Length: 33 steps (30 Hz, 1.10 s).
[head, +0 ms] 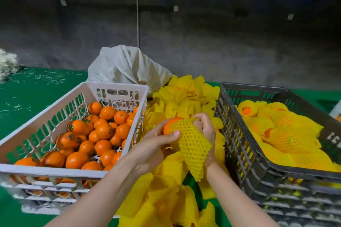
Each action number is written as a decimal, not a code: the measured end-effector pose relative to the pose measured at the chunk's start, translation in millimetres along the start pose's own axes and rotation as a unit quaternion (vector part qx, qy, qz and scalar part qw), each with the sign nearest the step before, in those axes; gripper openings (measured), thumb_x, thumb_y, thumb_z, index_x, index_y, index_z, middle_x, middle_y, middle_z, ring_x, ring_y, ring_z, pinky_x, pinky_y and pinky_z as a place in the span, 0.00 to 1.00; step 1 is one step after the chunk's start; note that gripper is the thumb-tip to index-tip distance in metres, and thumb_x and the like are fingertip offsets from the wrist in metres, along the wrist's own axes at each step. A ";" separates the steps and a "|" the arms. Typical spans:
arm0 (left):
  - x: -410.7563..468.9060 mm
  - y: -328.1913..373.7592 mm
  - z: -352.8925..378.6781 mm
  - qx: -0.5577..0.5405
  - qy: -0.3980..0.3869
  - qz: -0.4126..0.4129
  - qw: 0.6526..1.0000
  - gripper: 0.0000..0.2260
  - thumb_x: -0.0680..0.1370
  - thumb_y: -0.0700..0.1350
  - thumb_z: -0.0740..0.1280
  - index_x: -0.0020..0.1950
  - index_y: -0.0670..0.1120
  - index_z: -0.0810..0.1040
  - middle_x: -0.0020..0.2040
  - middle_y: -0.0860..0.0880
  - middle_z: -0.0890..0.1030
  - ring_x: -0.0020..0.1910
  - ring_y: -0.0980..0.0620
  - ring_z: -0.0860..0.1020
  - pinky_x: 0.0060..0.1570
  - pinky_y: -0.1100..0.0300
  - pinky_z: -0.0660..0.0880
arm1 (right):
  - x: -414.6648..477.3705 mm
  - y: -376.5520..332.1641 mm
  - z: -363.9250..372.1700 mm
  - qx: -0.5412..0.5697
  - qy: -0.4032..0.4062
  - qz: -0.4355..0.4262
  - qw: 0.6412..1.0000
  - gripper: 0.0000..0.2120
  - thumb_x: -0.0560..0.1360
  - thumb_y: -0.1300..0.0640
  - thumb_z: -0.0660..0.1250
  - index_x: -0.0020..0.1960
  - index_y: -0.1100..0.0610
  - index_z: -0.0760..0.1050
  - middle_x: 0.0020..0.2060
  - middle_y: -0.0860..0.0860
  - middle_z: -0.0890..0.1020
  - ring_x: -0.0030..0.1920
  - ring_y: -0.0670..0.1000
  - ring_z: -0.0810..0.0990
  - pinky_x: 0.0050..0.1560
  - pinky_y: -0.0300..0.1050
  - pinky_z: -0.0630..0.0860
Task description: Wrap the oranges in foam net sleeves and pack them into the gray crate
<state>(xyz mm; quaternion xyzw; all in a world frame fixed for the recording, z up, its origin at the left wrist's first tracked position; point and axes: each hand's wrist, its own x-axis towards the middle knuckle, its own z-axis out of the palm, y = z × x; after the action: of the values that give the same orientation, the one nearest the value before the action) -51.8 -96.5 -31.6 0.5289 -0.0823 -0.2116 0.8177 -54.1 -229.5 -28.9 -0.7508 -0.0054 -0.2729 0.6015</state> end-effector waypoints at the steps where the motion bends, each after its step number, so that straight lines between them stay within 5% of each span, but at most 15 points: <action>1: 0.6 -3.8 0.8 -0.002 0.005 0.016 1.000 0.27 0.69 0.42 0.75 0.66 0.45 0.73 0.59 0.42 0.81 0.58 0.43 0.79 0.58 0.48 0.75 | -0.9 1.1 -2.2 0.010 -0.002 -0.003 1.000 0.11 0.77 0.61 0.56 0.37 0.50 0.66 0.29 0.48 0.69 0.31 0.46 0.66 0.30 0.41 0.62; 5: 4.9 -13.1 9.0 -0.012 0.091 0.059 0.994 0.28 0.63 0.43 0.74 0.63 0.45 0.75 0.50 0.45 0.84 0.47 0.47 0.83 0.46 0.54 0.79 | -7.7 3.6 -6.1 0.067 -0.021 -0.040 0.997 0.12 0.76 0.49 0.60 0.38 0.56 0.67 0.29 0.44 0.73 0.31 0.40 0.71 0.33 0.35 0.69; 7: 6.6 -15.7 13.7 -0.051 0.088 0.075 0.992 0.27 0.64 0.43 0.72 0.64 0.44 0.75 0.47 0.45 0.84 0.42 0.49 0.83 0.40 0.56 0.79 | -7.0 5.6 -7.5 0.073 -0.028 -0.052 0.996 0.12 0.75 0.49 0.64 0.39 0.56 0.68 0.31 0.46 0.74 0.34 0.45 0.73 0.36 0.41 0.73; 9: 9.1 -17.9 20.4 -0.129 0.085 0.082 0.985 0.24 0.67 0.45 0.70 0.63 0.42 0.76 0.46 0.44 0.84 0.40 0.50 0.83 0.38 0.57 0.80 | -6.0 6.0 -7.0 0.063 -0.021 -0.081 0.995 0.09 0.74 0.50 0.65 0.38 0.52 0.69 0.31 0.45 0.72 0.33 0.42 0.70 0.34 0.37 0.69; 12: 12.3 -21.3 32.7 -0.209 0.056 0.054 0.975 0.16 0.75 0.53 0.64 0.45 0.41 0.83 0.37 0.44 0.84 0.35 0.51 0.83 0.32 0.60 0.79 | -8.5 6.7 -0.3 0.022 -0.002 -0.119 0.993 0.09 0.74 0.44 0.61 0.38 0.46 0.66 0.31 0.44 0.71 0.33 0.42 0.69 0.33 0.36 0.65; 14: 15.0 -23.5 34.9 -0.233 0.047 0.039 0.971 0.25 0.79 0.57 0.57 0.32 0.43 0.81 0.28 0.47 0.81 0.26 0.54 0.80 0.26 0.64 0.76 | -10.6 9.7 3.0 0.000 0.009 -0.134 0.991 0.09 0.75 0.44 0.58 0.39 0.46 0.64 0.31 0.44 0.69 0.32 0.41 0.68 0.33 0.36 0.63; 18: 18.3 -21.3 34.0 -0.174 0.126 0.034 0.976 0.20 0.76 0.60 0.61 0.46 0.45 0.84 0.45 0.44 0.85 0.42 0.48 0.84 0.44 0.54 0.77 | 2.6 13.8 -3.5 0.053 0.033 -0.044 0.997 0.11 0.77 0.48 0.60 0.39 0.51 0.66 0.33 0.45 0.71 0.34 0.37 0.71 0.35 0.38 0.66; 21: 20.9 -21.3 30.3 -0.148 0.139 0.045 0.978 0.17 0.68 0.59 0.67 0.45 0.48 0.85 0.47 0.45 0.85 0.46 0.47 0.82 0.52 0.50 0.75 | 11.2 12.7 -6.7 0.077 0.014 -0.003 0.997 0.12 0.74 0.45 0.61 0.38 0.52 0.68 0.34 0.46 0.73 0.34 0.38 0.72 0.35 0.36 0.68; 27: 18.4 -17.7 24.3 -0.204 0.089 0.049 0.974 0.13 0.66 0.56 0.68 0.35 0.48 0.86 0.41 0.44 0.85 0.40 0.47 0.84 0.35 0.55 0.80 | 11.6 9.9 -3.6 0.146 -0.026 0.063 0.987 0.13 0.78 0.57 0.61 0.35 0.58 0.69 0.31 0.51 0.74 0.36 0.49 0.73 0.38 0.45 0.70; 33: 14.9 -16.8 28.4 -0.275 0.105 0.009 0.956 0.18 0.70 0.54 0.68 0.52 0.43 0.79 0.40 0.40 0.84 0.37 0.43 0.84 0.32 0.53 0.80 | 10.6 7.5 -1.3 0.191 -0.106 0.183 0.959 0.13 0.79 0.57 0.61 0.36 0.57 0.70 0.32 0.51 0.77 0.34 0.48 0.75 0.34 0.42 0.72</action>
<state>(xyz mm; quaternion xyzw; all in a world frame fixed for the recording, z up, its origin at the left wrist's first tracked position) -53.0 -132.5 -36.0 0.3020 0.0600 -0.1618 0.9376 -43.1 -236.2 -31.0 -0.6350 0.0166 -0.0711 0.7691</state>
